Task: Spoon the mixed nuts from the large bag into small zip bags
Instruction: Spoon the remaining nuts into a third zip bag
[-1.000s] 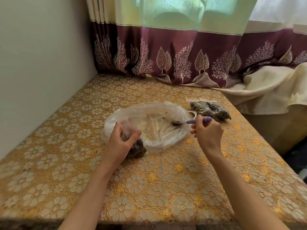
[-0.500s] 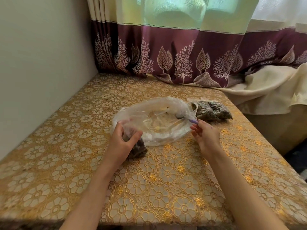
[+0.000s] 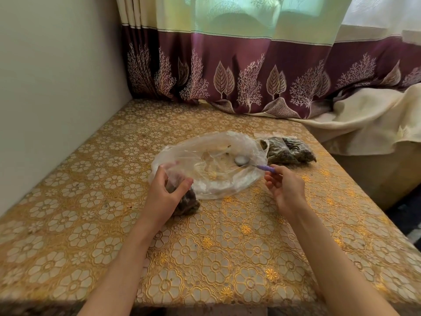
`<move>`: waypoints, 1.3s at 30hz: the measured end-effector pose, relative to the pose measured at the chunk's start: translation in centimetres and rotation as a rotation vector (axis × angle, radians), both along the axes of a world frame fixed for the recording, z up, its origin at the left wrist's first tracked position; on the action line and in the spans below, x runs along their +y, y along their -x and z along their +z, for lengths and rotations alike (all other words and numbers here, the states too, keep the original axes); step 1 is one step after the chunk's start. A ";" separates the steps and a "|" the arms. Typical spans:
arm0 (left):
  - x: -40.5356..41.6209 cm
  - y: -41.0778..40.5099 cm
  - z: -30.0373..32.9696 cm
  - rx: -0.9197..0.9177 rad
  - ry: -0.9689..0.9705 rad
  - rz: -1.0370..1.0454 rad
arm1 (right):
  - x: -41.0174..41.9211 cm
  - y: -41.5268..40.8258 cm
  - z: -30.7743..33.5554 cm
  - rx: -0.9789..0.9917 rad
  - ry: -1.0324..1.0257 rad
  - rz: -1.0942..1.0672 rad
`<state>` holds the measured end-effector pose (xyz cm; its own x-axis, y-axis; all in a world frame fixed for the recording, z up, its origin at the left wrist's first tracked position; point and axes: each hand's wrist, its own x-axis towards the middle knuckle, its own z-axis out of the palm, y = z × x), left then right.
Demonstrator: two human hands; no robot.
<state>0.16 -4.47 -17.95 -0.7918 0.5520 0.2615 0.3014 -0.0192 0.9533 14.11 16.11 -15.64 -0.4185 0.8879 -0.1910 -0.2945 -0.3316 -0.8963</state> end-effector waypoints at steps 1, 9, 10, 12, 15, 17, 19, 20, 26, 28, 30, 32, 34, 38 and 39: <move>0.0 0.0 0.0 -0.001 -0.004 -0.003 | 0.0 -0.1 0.0 -0.012 -0.026 0.009; 0.1 -0.7 0.5 0.062 -0.012 -0.002 | -0.2 0.4 -0.3 -0.450 -0.822 -0.129; 0.1 -0.7 0.5 0.055 -0.012 -0.013 | -0.5 0.5 -0.3 -0.488 -0.965 -0.145; 0.0 -0.7 0.4 0.047 0.008 -0.015 | -1.2 0.7 -0.5 -0.532 -1.204 -0.140; 0.0 -0.4 0.0 0.116 0.099 0.033 | -1.9 0.8 -1.1 -0.616 -1.351 -0.089; 0.1 -0.2 -0.3 0.158 0.126 0.051 | -2.0 0.8 -1.3 -0.637 -1.372 -0.047; 0.2 0.1 -0.6 0.172 0.143 0.064 | -1.9 0.6 -1.6 -0.656 -1.393 0.004; 0.2 0.1 -0.7 0.180 0.147 0.069 | -1.8 0.5 -1.7 -0.673 -1.409 0.030; 0.4 0.1 -0.6 0.219 0.176 0.094 | -0.8 0.5 -1.9 -0.759 -1.468 0.093; 0.3 0.1 -0.6 0.217 0.175 0.092 | -0.5 0.8 -1.9 -0.756 -1.468 0.095; 0.3 0.1 -0.7 0.216 0.180 0.091 | -0.4 1.1 -1.9 -0.742 -1.466 0.086; 0.2 0.1 -0.7 0.209 0.183 0.090 | -0.2 1.4 -1.9 -0.731 -1.442 0.071; 0.3 0.2 -0.9 0.194 0.180 0.076 | 0.0 1.8 -2.0 -0.726 -1.389 0.062; 0.3 0.5 -1.2 0.166 0.195 0.052 | 0.4 2.5 -1.8 -0.676 -1.261 0.055; 0.3 0.5 -1.2 0.170 0.193 0.049 | 0.5 2.7 -1.6 -0.659 -1.240 0.042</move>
<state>-0.35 -4.20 -19.18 -0.7728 0.5664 0.2864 0.4535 0.1770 0.8735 11.46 16.60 -17.25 -0.5904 0.6107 0.5277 0.2793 0.7680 -0.5763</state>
